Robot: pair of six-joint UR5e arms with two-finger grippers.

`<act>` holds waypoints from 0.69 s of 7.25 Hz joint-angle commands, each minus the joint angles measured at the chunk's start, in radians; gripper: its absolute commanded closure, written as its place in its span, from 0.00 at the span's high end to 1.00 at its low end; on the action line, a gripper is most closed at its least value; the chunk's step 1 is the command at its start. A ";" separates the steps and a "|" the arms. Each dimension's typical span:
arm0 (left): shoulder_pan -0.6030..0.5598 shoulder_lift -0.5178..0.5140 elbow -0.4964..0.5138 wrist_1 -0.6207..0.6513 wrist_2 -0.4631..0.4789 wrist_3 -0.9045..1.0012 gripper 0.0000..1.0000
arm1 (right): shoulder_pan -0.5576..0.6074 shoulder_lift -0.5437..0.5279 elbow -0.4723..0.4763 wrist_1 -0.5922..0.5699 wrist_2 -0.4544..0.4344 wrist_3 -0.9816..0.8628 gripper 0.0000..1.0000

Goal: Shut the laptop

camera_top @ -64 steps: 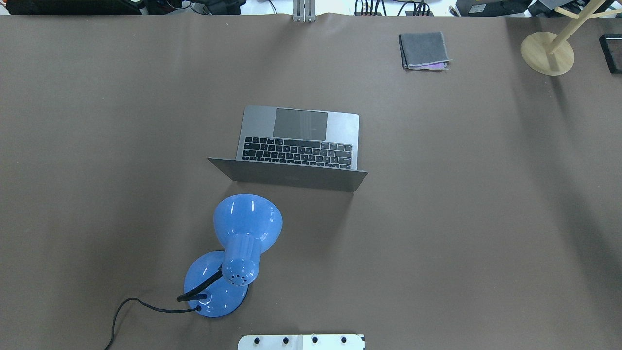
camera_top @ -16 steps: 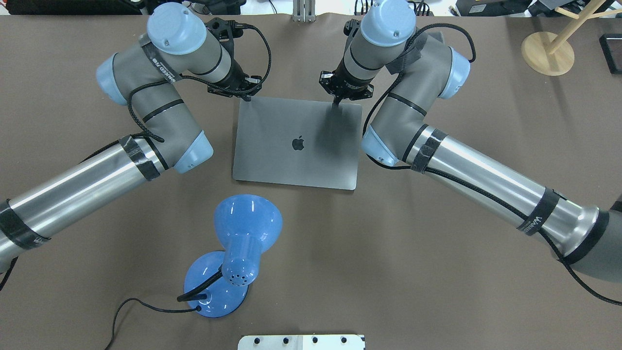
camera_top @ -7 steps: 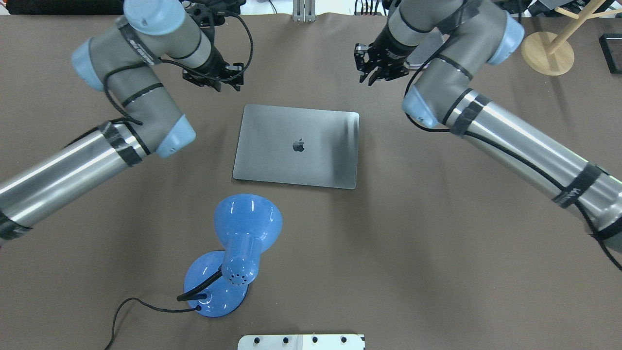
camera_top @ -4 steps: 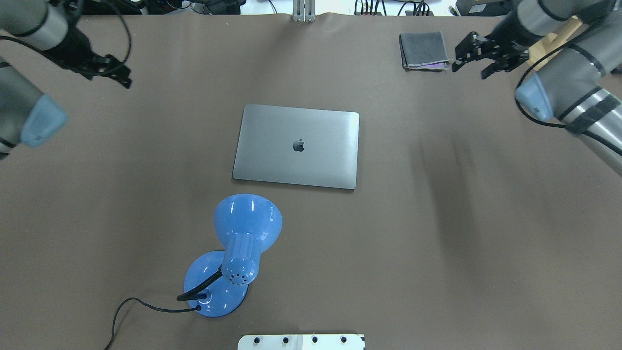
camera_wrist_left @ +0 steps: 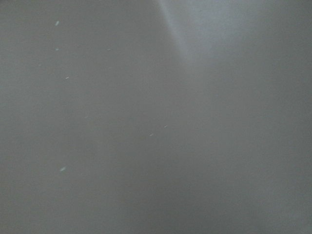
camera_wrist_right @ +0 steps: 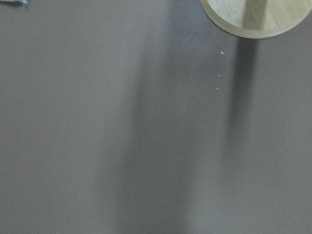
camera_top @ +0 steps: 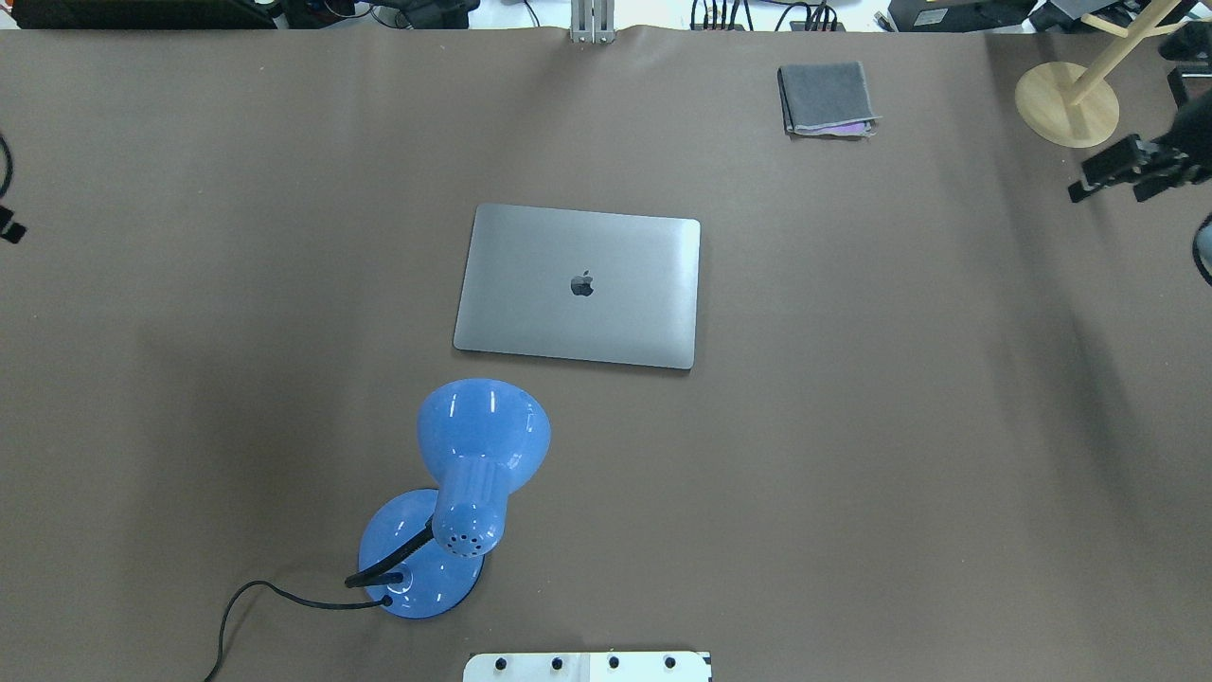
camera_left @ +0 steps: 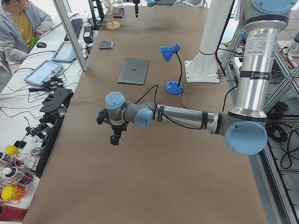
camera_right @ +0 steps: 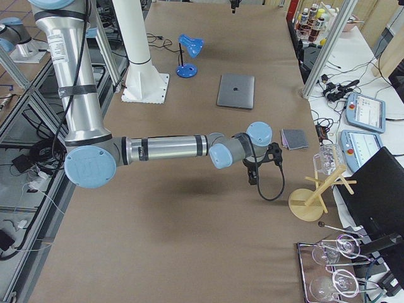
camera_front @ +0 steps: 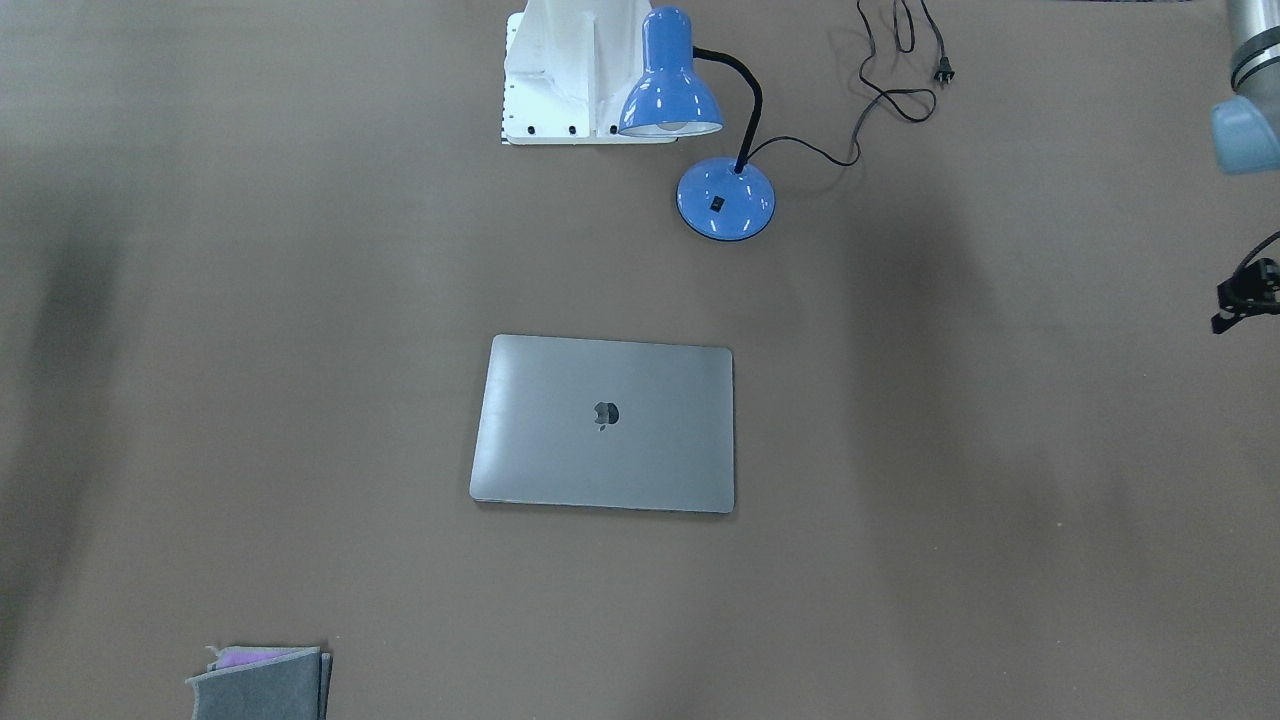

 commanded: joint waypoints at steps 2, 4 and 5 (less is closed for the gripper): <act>-0.122 -0.025 0.016 0.185 -0.009 0.072 0.98 | 0.112 0.032 0.013 -0.276 -0.102 -0.274 1.00; -0.168 -0.017 0.016 0.212 -0.022 0.147 0.98 | 0.109 0.066 0.029 -0.366 -0.109 -0.274 1.00; -0.168 -0.009 0.022 0.211 -0.038 0.135 0.98 | 0.111 0.063 0.030 -0.366 -0.110 -0.273 1.00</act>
